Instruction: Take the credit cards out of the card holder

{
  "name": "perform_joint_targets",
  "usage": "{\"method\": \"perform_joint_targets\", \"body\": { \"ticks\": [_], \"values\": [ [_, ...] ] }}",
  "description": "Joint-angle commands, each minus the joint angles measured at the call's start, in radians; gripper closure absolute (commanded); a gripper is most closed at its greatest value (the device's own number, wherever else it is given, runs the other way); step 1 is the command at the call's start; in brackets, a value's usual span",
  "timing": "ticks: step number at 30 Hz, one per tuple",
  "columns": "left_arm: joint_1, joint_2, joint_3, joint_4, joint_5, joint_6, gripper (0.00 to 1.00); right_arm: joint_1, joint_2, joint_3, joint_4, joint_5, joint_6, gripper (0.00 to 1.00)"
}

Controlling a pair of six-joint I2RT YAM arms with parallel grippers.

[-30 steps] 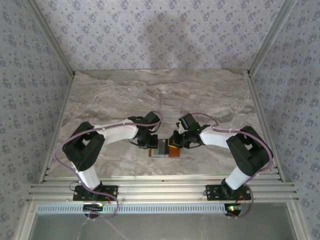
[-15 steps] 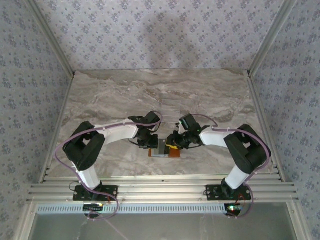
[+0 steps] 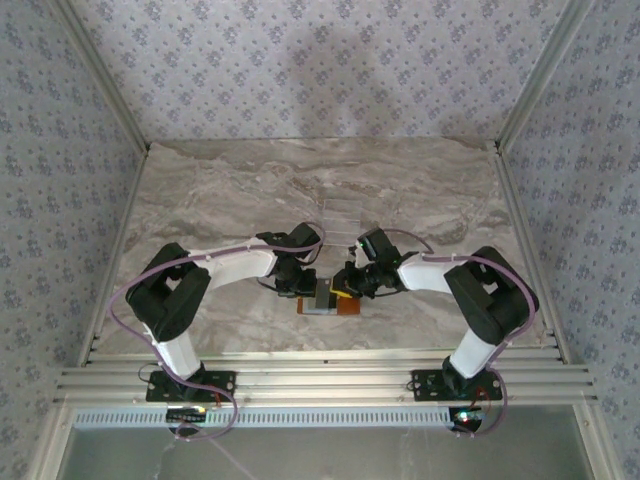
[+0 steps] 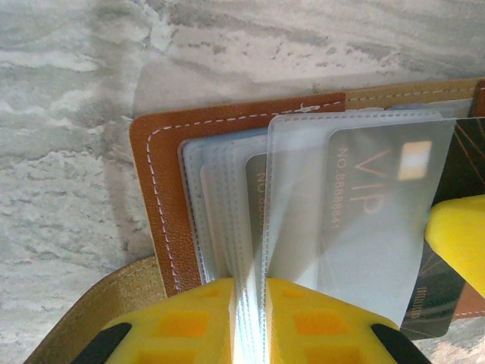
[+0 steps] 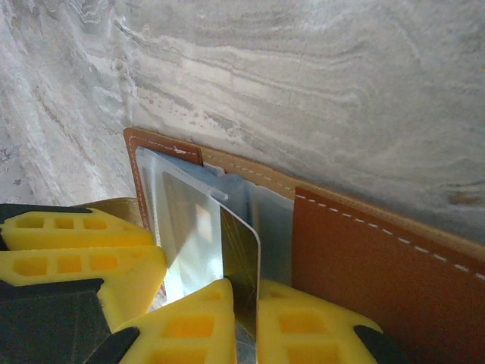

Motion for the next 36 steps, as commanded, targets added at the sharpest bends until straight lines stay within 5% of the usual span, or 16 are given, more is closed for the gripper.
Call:
{"method": "perform_joint_targets", "body": {
  "ticks": [1,25,36],
  "values": [
    [-0.008,0.064,-0.035,-0.082,-0.048,0.002,0.82,-0.013,-0.031,-0.028,-0.099,0.067,-0.027,0.89],
    [-0.008,-0.025,-0.017,-0.038,0.022,-0.023,0.8,-0.109,-0.255,0.037,-0.339,0.107,-0.225,0.96],
    [-0.006,-0.052,0.012,-0.007,0.059,-0.031,0.73,-0.125,-0.26,0.267,-0.598,0.189,-0.795,0.99]
  ]
}}
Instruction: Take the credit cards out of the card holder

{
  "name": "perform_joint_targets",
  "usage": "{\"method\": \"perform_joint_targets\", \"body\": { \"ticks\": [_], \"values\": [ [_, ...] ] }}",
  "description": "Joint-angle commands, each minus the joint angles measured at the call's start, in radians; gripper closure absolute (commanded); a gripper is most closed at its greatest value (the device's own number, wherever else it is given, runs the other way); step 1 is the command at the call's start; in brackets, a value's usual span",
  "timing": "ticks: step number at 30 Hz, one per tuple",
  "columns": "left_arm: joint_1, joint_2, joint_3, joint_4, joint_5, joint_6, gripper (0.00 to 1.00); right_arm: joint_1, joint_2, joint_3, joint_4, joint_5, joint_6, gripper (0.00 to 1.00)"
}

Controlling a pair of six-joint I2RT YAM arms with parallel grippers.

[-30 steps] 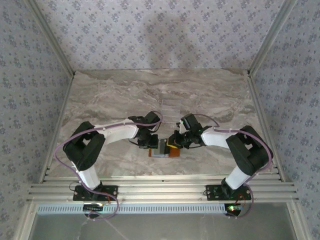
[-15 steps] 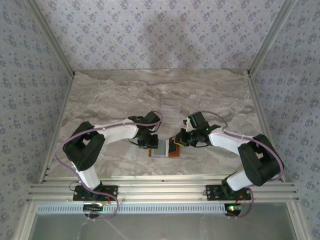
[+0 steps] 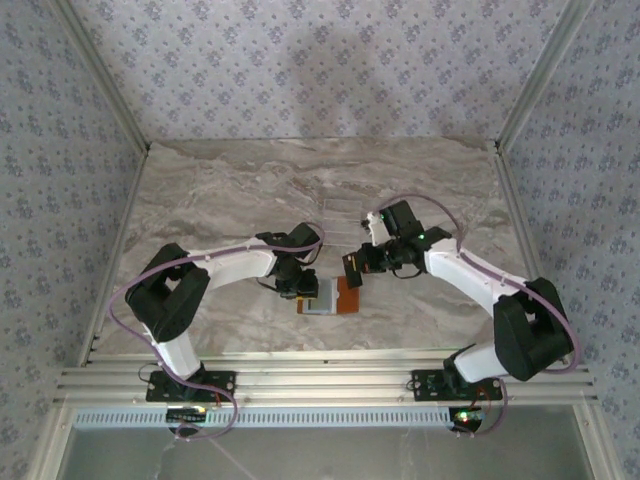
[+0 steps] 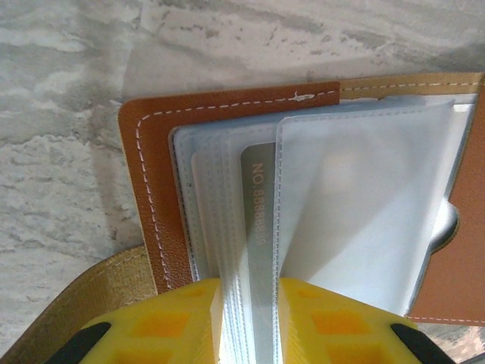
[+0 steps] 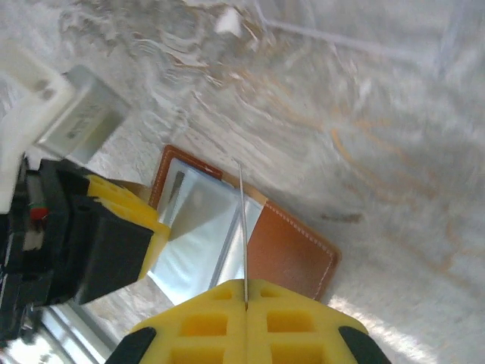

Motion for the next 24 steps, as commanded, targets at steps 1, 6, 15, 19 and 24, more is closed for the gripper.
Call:
{"method": "perform_joint_targets", "body": {
  "ticks": [1,6,15,19,24],
  "values": [
    [-0.005,-0.047,0.019,-0.011,0.028,-0.005,0.73,-0.011,-0.014,0.069,-0.119,0.048,-0.296,0.99],
    [0.005,-0.076,0.022,-0.015,0.024,-0.009,0.73,-0.005,0.006,0.153,-0.167,0.105,-0.638,1.0],
    [0.037,-0.123,-0.019,-0.009,0.008,-0.027,0.73,0.001,0.201,0.449,-0.388,0.196,-1.006,1.0],
    [0.049,-0.135,-0.043,-0.008,0.002,-0.033,0.73,0.003,0.318,0.604,-0.477,0.206,-1.084,1.0],
    [0.059,-0.156,-0.077,-0.007,-0.009,-0.045,0.73,0.011,0.452,0.774,-0.531,0.224,-1.141,1.0]
  ]
}}
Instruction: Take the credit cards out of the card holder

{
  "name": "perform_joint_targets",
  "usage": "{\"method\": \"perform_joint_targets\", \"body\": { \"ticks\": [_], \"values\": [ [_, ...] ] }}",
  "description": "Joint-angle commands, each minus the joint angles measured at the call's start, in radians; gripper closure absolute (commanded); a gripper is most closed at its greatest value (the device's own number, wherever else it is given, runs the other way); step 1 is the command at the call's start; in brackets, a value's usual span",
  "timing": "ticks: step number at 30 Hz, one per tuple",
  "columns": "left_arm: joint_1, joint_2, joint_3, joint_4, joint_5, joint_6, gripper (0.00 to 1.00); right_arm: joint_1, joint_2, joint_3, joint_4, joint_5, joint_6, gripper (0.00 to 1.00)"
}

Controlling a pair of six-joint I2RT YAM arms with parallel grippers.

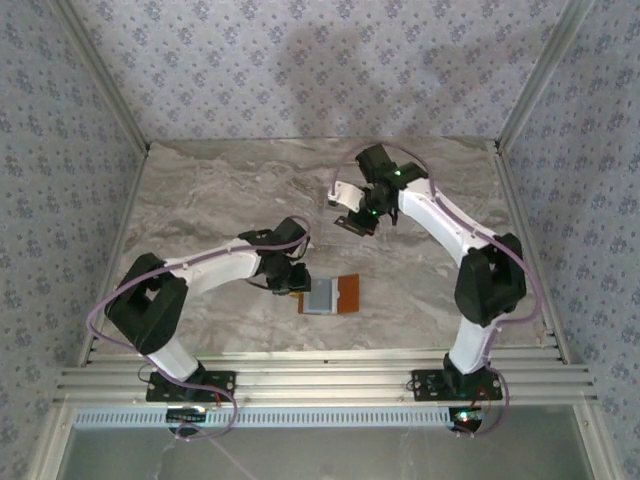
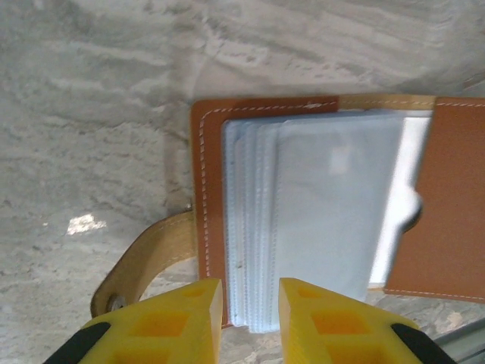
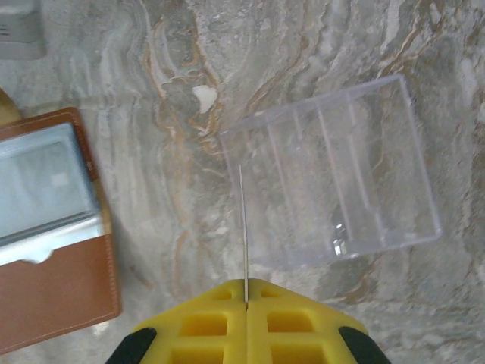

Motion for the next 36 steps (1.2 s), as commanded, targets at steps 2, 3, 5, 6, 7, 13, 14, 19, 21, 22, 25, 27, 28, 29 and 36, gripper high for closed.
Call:
{"method": "perform_joint_targets", "body": {
  "ticks": [2,3,5,6,7,13,14,19,21,22,25,27,28,29,36],
  "values": [
    [0.011,-0.045,-0.029,-0.007,-0.016,-0.022,0.73,0.013,0.114,0.152,-0.119,0.032,-0.108,1.0],
    [0.011,-0.049,-0.033,-0.007,-0.017,-0.024,0.73,0.014,0.14,0.182,-0.129,0.032,-0.116,1.0],
    [0.013,-0.056,-0.045,-0.005,-0.018,-0.03,0.73,0.017,0.195,0.239,-0.147,0.033,-0.127,1.0],
    [0.013,-0.059,-0.046,-0.005,-0.017,-0.03,0.73,0.019,0.218,0.266,-0.157,0.032,-0.133,1.0],
    [0.013,-0.059,-0.05,-0.007,-0.016,-0.031,0.73,0.022,0.242,0.294,-0.166,0.031,-0.14,1.0],
    [0.017,-0.067,-0.062,-0.011,-0.017,-0.035,0.73,0.033,0.353,0.39,-0.218,0.049,-0.195,1.0],
    [0.017,-0.069,-0.064,-0.013,-0.017,-0.036,0.73,0.034,0.369,0.4,-0.231,0.055,-0.203,1.0],
    [0.019,-0.079,-0.084,-0.009,-0.02,-0.044,0.73,0.036,0.41,0.406,-0.288,0.069,-0.223,1.0],
    [0.021,-0.078,-0.084,-0.008,-0.019,-0.046,0.73,0.037,0.415,0.404,-0.306,0.061,-0.223,1.0],
    [0.02,-0.078,-0.085,-0.007,-0.019,-0.045,0.73,0.039,0.417,0.403,-0.314,0.055,-0.225,1.0],
    [0.02,-0.074,-0.078,-0.009,-0.018,-0.04,0.73,0.044,0.417,0.396,-0.333,0.045,-0.23,1.0],
    [0.02,-0.071,-0.075,-0.011,-0.017,-0.039,0.73,0.05,0.418,0.397,-0.349,0.035,-0.237,1.0],
    [0.02,-0.069,-0.075,-0.011,-0.018,-0.039,0.73,0.051,0.419,0.397,-0.357,0.032,-0.244,1.0],
    [0.02,-0.069,-0.076,-0.01,-0.017,-0.039,0.73,0.054,0.42,0.397,-0.364,0.031,-0.245,1.0],
    [0.021,-0.072,-0.078,-0.01,-0.018,-0.043,0.73,0.063,0.452,0.416,-0.401,0.035,-0.265,0.97]
  ]
}}
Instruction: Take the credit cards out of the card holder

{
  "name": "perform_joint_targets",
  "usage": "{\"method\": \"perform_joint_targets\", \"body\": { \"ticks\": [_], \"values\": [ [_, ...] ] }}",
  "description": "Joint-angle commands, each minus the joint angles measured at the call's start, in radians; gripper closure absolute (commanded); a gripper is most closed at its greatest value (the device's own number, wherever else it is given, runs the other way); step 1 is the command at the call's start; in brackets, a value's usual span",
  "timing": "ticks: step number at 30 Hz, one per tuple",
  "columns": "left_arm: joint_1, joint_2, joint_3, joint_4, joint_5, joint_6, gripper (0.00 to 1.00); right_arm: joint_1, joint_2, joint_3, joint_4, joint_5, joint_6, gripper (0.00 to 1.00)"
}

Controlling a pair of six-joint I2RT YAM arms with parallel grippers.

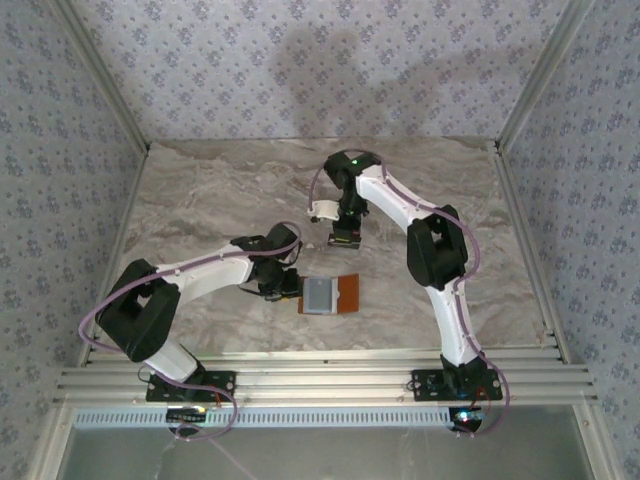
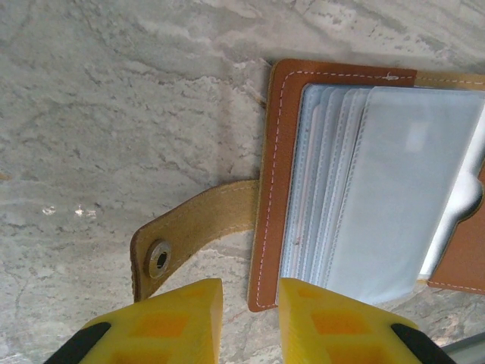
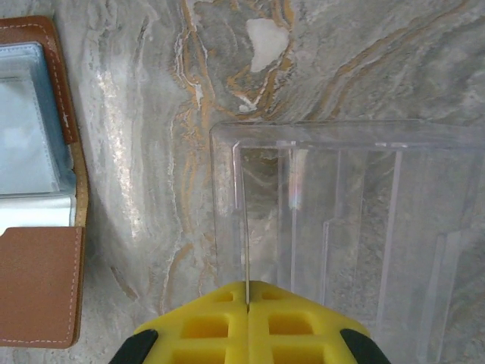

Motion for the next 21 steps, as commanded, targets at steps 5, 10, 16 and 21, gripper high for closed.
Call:
{"method": "perform_joint_targets", "body": {
  "ticks": [5,10,16,21],
  "values": [
    [0.006,-0.011,0.001,-0.01,-0.002,-0.007,0.73,0.009,0.026,0.033,-0.047,-0.001,-0.084,0.88],
    [0.005,-0.01,0.007,-0.008,0.001,-0.007,0.73,0.005,0.015,0.036,-0.018,0.034,-0.084,0.85],
    [0.005,-0.006,0.014,-0.013,0.001,-0.003,0.73,0.002,0.007,0.031,0.017,0.075,-0.083,0.84],
    [0.005,-0.009,0.017,-0.02,-0.002,0.001,0.73,0.002,-0.02,0.019,0.062,0.109,-0.083,0.84]
  ]
}}
